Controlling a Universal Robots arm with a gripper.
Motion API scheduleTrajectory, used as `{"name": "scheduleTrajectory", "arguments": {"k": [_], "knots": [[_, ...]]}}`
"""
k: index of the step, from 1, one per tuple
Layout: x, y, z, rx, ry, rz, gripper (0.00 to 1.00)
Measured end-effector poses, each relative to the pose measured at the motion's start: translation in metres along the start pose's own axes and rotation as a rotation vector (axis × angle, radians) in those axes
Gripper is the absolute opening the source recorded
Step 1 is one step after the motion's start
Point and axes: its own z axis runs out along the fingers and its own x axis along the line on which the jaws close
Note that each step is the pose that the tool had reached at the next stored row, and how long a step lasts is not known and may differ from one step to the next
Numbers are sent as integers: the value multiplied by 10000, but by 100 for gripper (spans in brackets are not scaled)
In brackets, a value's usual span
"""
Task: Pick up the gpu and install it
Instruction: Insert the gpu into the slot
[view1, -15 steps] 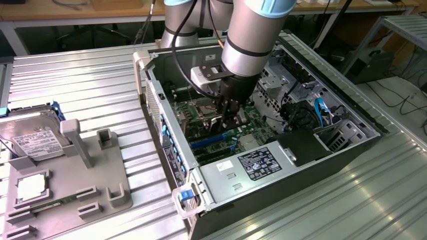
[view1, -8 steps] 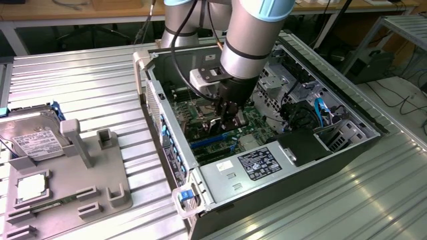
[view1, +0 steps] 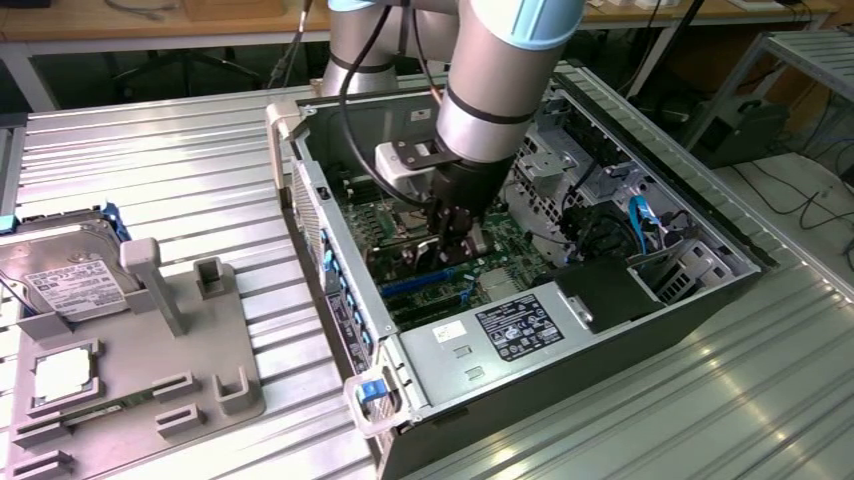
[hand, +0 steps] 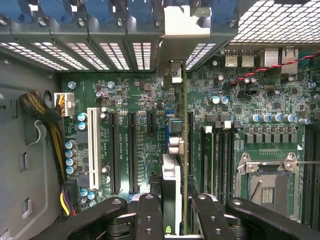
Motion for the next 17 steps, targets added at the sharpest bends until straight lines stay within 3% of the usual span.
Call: {"name": "scheduleTrajectory", "arguments": {"k": [17], "knots": [[8, 71, 110, -31, 2, 0, 28]]}}
